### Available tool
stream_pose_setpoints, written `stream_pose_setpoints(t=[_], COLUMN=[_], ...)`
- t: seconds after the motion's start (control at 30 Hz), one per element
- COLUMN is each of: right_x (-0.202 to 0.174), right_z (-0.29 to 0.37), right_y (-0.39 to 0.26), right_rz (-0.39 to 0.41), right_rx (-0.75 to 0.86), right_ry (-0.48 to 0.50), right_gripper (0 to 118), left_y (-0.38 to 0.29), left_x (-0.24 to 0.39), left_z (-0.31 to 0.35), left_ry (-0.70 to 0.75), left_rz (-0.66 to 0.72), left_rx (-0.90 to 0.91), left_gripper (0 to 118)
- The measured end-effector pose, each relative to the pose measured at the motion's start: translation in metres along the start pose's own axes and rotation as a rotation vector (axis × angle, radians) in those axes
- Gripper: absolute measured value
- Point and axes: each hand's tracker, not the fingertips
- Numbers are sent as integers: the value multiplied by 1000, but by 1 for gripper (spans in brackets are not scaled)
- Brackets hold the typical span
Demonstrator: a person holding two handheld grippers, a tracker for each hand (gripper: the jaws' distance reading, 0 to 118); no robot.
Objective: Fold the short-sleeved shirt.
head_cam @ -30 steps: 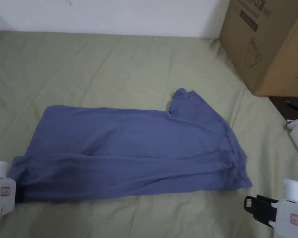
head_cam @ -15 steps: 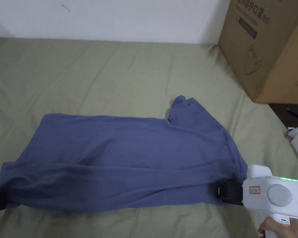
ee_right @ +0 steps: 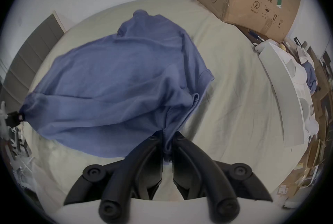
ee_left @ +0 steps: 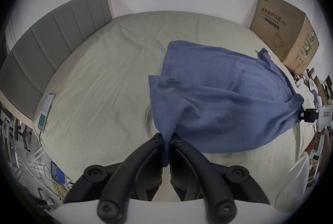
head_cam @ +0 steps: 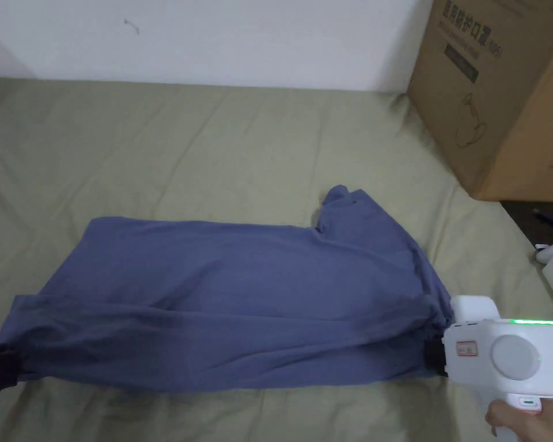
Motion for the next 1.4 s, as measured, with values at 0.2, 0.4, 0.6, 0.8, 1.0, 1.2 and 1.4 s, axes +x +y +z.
stream_pose_setpoints(t=[0.2,0.4,0.6,0.8,1.0,1.2,1.4], right_x=[22,43,34,27,19,6,-6], right_z=[44,86,91,78,108,134,114], right_y=[-4,-46,-113,-129,-111,-75,-31], right_rz=[-88,-185,-69,-99,16,112,66], right_rx=[29,-3,-121,-135,-42,47,133], right_ry=[97,169,76,53,-30,-82,-66], right_gripper=[9,9,9,13,111,66,0], left_y=[-5,-28,-80,-101,-86,-44,-1], left_x=[-4,-20,-24,-24,-31,-5,27], left_z=[18,41,38,24,45,73,49], left_ry=[-33,-68,-77,-63,-26,-93,-187], left_rz=[-9,-41,-81,-58,-15,-50,51], left_rx=[8,-31,-127,-168,-77,21,104], left_gripper=[5,5,5,11,100,54,0])
